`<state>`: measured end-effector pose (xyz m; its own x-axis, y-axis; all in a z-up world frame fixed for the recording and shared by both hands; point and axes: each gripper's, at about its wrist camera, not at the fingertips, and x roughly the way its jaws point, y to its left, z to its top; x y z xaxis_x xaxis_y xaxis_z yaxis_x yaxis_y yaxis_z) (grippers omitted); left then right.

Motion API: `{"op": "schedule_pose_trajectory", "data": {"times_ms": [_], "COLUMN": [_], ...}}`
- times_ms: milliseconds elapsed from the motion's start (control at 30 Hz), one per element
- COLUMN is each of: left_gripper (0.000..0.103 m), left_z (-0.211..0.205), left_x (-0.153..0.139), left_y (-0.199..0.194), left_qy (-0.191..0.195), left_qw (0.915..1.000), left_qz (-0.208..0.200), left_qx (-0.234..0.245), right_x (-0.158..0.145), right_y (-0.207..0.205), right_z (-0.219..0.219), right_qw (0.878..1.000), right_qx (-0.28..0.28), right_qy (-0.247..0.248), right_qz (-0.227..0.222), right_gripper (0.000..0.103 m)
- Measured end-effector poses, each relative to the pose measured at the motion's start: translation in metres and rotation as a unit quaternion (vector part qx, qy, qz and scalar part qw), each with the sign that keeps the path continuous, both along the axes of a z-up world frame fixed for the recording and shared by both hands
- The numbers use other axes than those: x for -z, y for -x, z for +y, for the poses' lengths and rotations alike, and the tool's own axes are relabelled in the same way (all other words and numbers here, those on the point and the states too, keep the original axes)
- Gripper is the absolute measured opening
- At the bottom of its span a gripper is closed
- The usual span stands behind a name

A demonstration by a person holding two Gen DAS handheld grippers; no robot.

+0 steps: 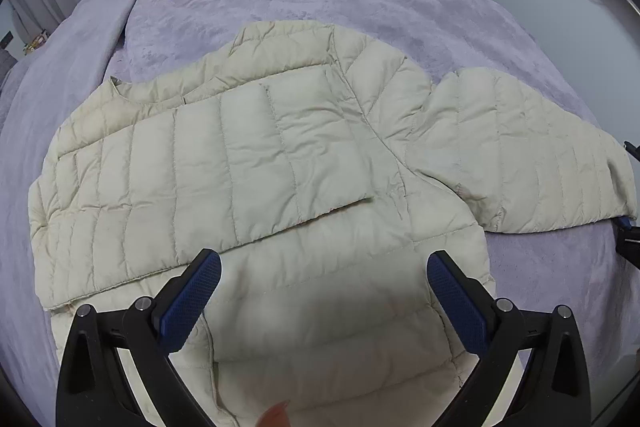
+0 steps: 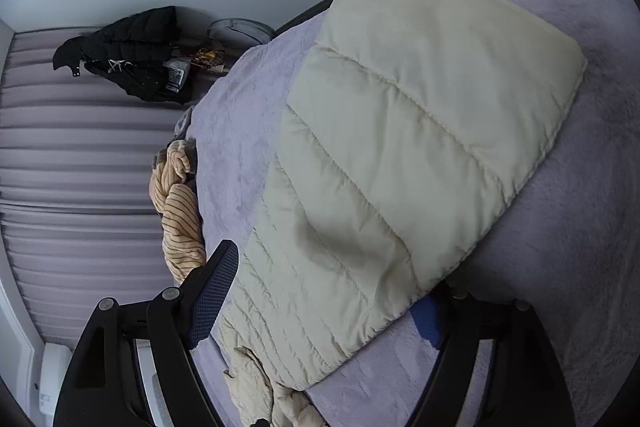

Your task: Fold large clothes

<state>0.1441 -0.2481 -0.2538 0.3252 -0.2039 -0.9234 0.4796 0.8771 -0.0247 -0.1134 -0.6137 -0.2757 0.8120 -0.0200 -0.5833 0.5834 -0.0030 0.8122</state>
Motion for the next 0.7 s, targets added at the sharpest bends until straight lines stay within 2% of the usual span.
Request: {"op": "schedule_pose_trajectory", "data": {"times_ms": [67, 100, 133, 167, 200, 233, 300, 400, 533, 700], "left_gripper": [0.103, 0.103, 0.103, 0.103, 0.103, 0.103, 0.103, 0.103, 0.103, 0.103], "left_z": [0.003, 0.005, 0.007, 0.01, 0.013, 0.017, 0.024, 0.037, 0.059, 0.096], "left_x": [0.0, 0.0, 0.0, -0.001, -0.001, -0.002, -0.004, -0.007, -0.009, -0.014], "left_y": [-0.003, -0.004, -0.005, -0.007, -0.008, -0.01, -0.014, -0.021, -0.033, -0.046], "left_qy": [-0.001, -0.001, -0.002, -0.002, -0.001, 0.0, 0.0, 0.004, 0.009, 0.018], "left_qw": [1.0, 1.0, 0.9999, 0.9999, 0.9998, 0.9998, 0.9996, 0.9991, 0.9978, 0.9933], "left_qz": [0.0, -0.002, -0.003, -0.004, -0.006, -0.007, -0.012, -0.015, -0.008, -0.013], "left_qx": [-0.006, -0.009, -0.012, -0.015, -0.018, -0.02, -0.027, -0.04, -0.066, -0.113], "right_x": [-0.003, -0.005, -0.008, -0.01, -0.011, -0.012, -0.014, -0.024, -0.048, -0.09], "right_y": [-0.004, -0.004, -0.006, -0.01, -0.01, -0.013, -0.019, -0.028, -0.052, -0.099], "right_z": [-0.004, -0.005, -0.005, -0.006, -0.005, -0.005, -0.004, -0.001, 0.012, 0.041], "right_qw": [1.0, 1.0, 1.0, 1.0, 1.0, 1.0, 1.0, 1.0, 0.997, 0.986], "right_qx": [0.004, 0.005, 0.006, 0.002, -0.003, -0.006, -0.01, -0.021, -0.056, -0.126], "right_qy": [-0.007, -0.008, -0.007, -0.006, -0.004, -0.004, -0.004, 0.009, 0.04, 0.104], "right_qz": [-0.005, -0.006, -0.004, 0.004, 0.012, 0.011, 0.004, -0.01, -0.031, -0.044], "right_gripper": [0.081, 0.077, 0.061, 0.05, 0.032, 0.024, 0.016, 0.012, 0.011, 0.011]}}
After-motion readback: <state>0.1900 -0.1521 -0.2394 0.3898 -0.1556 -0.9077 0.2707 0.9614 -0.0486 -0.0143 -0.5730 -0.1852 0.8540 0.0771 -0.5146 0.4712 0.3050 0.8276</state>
